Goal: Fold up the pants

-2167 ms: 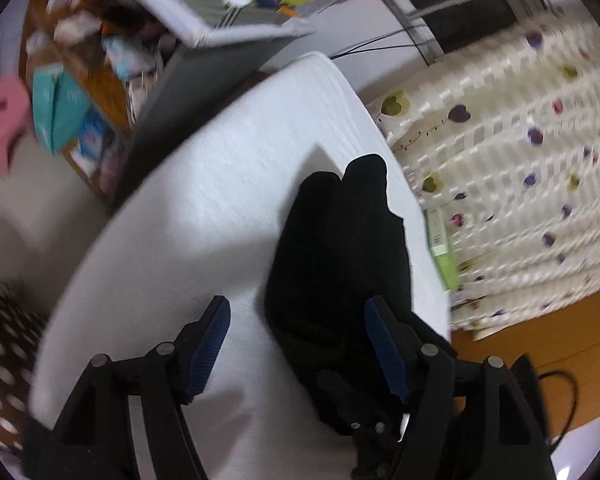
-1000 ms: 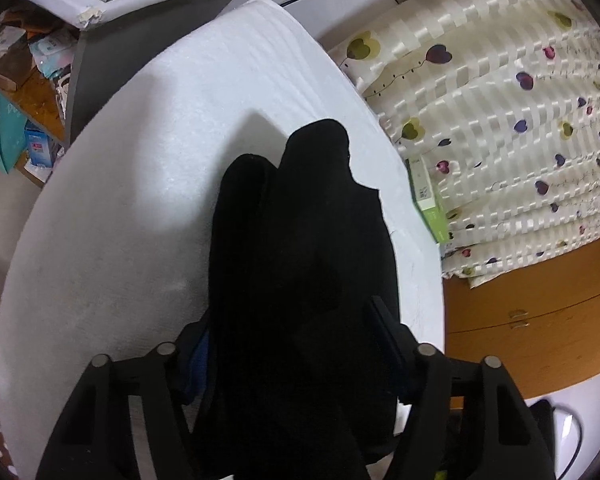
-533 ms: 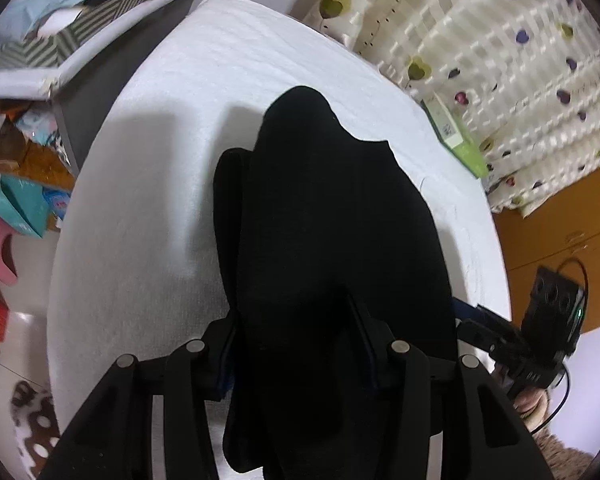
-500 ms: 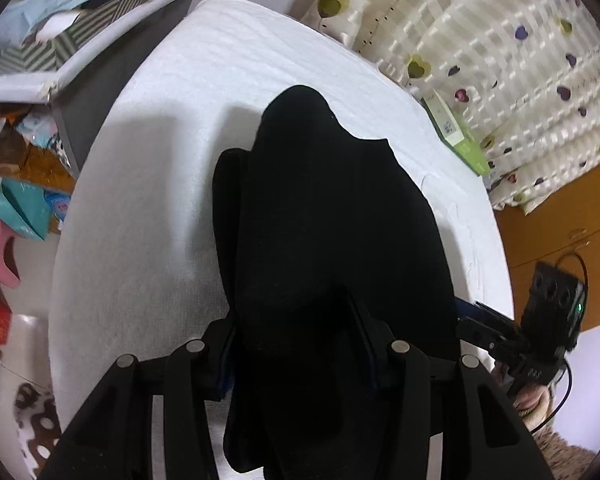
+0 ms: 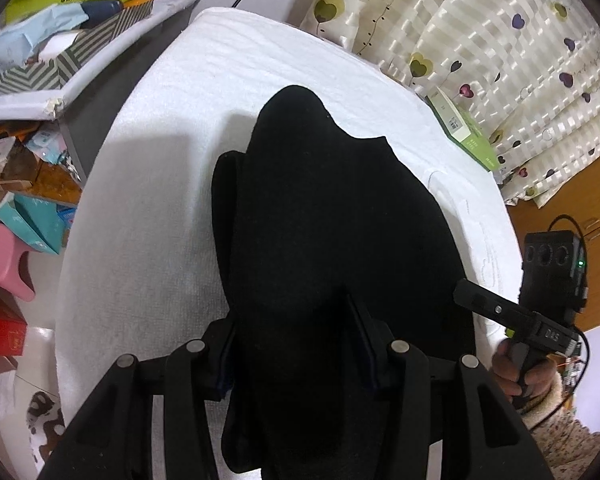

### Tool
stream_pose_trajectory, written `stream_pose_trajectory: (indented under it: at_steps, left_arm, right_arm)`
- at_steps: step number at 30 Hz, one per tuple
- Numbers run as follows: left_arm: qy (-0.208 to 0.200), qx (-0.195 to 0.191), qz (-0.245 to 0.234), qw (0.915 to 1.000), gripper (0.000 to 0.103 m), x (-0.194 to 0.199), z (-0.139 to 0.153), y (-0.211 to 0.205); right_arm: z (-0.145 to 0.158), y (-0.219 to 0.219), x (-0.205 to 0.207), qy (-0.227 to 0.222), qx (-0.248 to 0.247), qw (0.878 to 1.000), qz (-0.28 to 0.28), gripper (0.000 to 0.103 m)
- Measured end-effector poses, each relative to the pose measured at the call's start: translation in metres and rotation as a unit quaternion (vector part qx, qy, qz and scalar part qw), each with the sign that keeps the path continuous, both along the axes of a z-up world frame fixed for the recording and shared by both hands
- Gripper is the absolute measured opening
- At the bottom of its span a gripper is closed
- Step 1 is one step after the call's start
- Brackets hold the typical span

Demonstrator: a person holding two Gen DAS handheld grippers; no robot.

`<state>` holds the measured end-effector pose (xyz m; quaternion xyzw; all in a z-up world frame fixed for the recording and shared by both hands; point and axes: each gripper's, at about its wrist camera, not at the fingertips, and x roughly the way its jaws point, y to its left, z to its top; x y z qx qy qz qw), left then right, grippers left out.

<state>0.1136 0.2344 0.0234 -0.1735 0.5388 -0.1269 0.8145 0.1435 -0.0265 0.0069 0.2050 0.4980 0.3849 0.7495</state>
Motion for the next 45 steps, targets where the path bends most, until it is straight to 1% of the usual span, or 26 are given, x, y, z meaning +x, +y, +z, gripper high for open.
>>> stream_pose_trajectory:
  at_steps: [2,3,4,5,6,7,9,11,12,15,17,19,22,25,29,32,39,45]
  left_arm:
    - [-0.005,0.007,-0.003,1.0,0.05,-0.001,0.0,-0.001]
    - [-0.005,0.005,-0.003,1.0,0.05,-0.001,0.0,0.0]
    - [-0.005,0.003,-0.001,1.0,0.05,-0.001,0.0,0.0]
    - [-0.006,0.002,-0.001,1.0,0.05,-0.001,0.0,0.001]
    - [-0.006,0.0,0.001,1.0,0.05,-0.001,0.0,0.002]
    - [-0.006,-0.001,0.004,1.0,0.049,0.0,0.0,0.001]
    - [-0.008,0.005,0.01,0.9999,0.049,-0.001,0.0,-0.001]
    - [-0.015,0.027,0.012,0.9994,0.048,-0.003,0.003,-0.007]
    - [-0.02,0.044,0.011,0.9988,0.048,-0.003,0.005,-0.011]
    - [-0.029,0.074,0.011,0.9968,0.038,-0.005,0.014,-0.02]
    - [-0.036,0.081,0.013,0.996,0.027,-0.007,0.023,-0.023]
    - [-0.042,0.078,0.016,0.9959,0.024,-0.008,0.032,-0.026]
    - [-0.055,0.081,0.013,0.9951,0.024,-0.01,0.044,-0.035]
    - [-0.068,0.069,0.01,0.9952,0.023,-0.008,0.055,-0.045]
    - [-0.079,0.054,0.004,0.9954,0.024,0.001,0.066,-0.064]
    - [-0.083,0.039,-0.004,0.9958,0.024,0.009,0.069,-0.08]
    - [-0.073,0.012,-0.029,0.9969,0.024,0.032,0.059,-0.127]
    - [-0.059,-0.004,-0.047,0.9971,0.024,0.054,0.046,-0.159]
  right_arm:
    - [-0.001,-0.001,0.002,0.001,0.002,1.0,-0.001,0.054]
    - [-0.001,0.0,0.006,0.005,0.004,1.0,-0.006,0.052]
    - [-0.003,0.001,0.009,0.014,0.0,1.0,-0.016,0.045]
    - [-0.004,0.002,0.011,0.021,-0.001,0.999,-0.026,0.041]
    - [-0.005,0.003,0.012,0.024,0.001,0.999,-0.028,0.034]
    - [-0.006,0.005,0.01,0.023,-0.001,0.999,-0.029,0.029]
    - [0.0,0.008,0.004,-0.001,-0.016,0.999,-0.031,0.027]
    - [0.012,0.011,-0.001,-0.033,-0.026,0.999,-0.028,0.025]
    - [0.016,0.012,-0.001,-0.041,-0.025,0.998,-0.027,0.024]
    - [0.031,0.015,-0.005,-0.07,-0.027,0.997,-0.021,0.022]
    - [0.043,0.02,-0.008,-0.093,-0.033,0.995,-0.011,0.02]
    - [0.051,0.019,-0.01,-0.101,-0.027,0.994,-0.009,0.02]
    - [0.063,0.007,-0.01,-0.12,-0.028,0.992,-0.017,0.02]
    - [0.074,-0.011,-0.005,-0.122,-0.027,0.992,-0.025,0.02]
    - [0.088,-0.035,0.002,-0.136,-0.045,0.989,-0.039,0.02]
    - [0.095,-0.049,0.01,-0.143,-0.061,0.987,-0.043,0.02]
    - [0.094,-0.09,0.036,-0.139,-0.1,0.983,-0.063,0.02]
    - [0.08,-0.114,0.054,-0.126,-0.119,0.982,-0.078,0.02]
